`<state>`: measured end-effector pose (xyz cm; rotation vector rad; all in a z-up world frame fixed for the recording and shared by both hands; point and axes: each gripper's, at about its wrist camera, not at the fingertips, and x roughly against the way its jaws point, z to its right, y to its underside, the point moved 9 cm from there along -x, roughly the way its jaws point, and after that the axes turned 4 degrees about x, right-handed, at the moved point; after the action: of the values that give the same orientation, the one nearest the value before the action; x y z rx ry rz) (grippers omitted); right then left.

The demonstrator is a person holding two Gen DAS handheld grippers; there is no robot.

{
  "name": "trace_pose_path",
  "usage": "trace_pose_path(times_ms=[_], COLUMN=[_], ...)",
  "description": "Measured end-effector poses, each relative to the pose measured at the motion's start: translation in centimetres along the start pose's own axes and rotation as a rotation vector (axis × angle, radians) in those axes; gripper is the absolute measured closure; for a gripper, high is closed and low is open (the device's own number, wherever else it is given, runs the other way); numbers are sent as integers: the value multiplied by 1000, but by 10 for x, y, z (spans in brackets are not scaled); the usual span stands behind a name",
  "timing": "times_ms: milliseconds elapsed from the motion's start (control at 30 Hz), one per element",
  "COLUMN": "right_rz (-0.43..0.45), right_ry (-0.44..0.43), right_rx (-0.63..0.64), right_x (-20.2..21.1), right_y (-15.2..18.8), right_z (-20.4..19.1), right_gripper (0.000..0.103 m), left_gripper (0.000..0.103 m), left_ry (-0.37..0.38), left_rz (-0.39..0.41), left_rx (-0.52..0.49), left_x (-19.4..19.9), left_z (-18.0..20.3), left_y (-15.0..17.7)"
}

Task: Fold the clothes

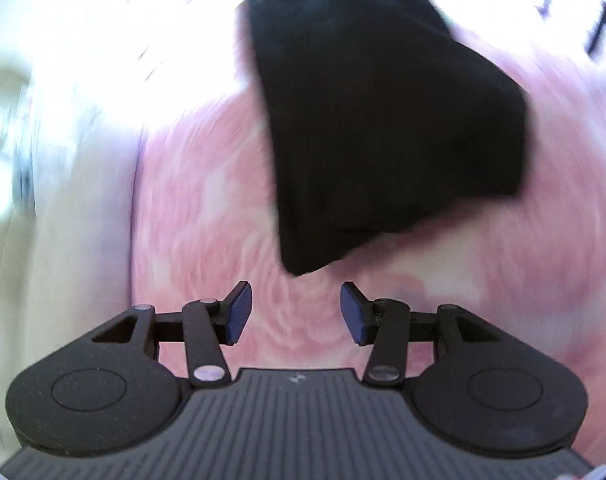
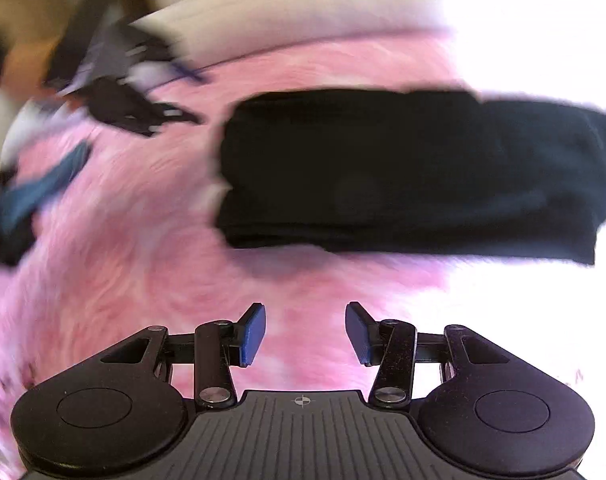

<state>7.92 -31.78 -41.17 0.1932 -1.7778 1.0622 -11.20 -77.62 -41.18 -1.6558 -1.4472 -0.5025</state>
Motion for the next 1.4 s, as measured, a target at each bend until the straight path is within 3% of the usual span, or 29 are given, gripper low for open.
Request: trace_pose_path(times_ms=[133, 233, 300, 400, 533, 667, 700, 733, 800, 967, 1033, 1167, 1267, 1400], right_rz=[9, 25, 66, 162, 263, 361, 364, 344, 282, 157, 124, 72, 87, 89], right_ry=[77, 22, -44, -103, -161, -165, -169, -171, -208, -340, -349, -363, -370, -364], right_rx=[133, -92, -319, -557, -708, -698, -717, -732, -783, -704, -670, -569, -603, -613], right_x=[-16, -28, -39, -52, -76, -85, -89, -96, -100, -43, -30, -38, -34, -32], right_y=[-5, -8, -6, -8, -12, -29, -31, -30, -25, -32, -35, -41, -39, -34], right_z=[-48, -44, -30, -13, 3, 2, 3, 1, 6, 25, 40, 37, 32, 33], right_gripper=[55, 55, 55, 55, 55, 55, 65, 89, 96, 99, 100, 100, 100, 100], left_gripper=[56, 57, 57, 58, 58, 60, 70, 79, 88, 91, 92, 91, 90, 73], left_ry=[-57, -99, -127, -170, -215, -223, -216, -209, -186, -165, -149, -150, -158, -163], left_rz=[76, 133, 172, 229, 295, 326, 322, 318, 308, 363, 350, 325, 315, 266], left_rx=[-122, -214, -275, -366, -471, -506, -503, -500, -478, -532, -545, -527, -502, -456], left_x=[-11, -18, -23, -30, -35, -37, -39, -42, -43, -32, -38, -37, -31, -33], left_z=[12, 21, 27, 38, 40, 40, 40, 39, 36, 34, 38, 37, 34, 28], left_y=[0, 0, 0, 0, 2, 5, 5, 6, 4, 6, 13, 19, 20, 22])
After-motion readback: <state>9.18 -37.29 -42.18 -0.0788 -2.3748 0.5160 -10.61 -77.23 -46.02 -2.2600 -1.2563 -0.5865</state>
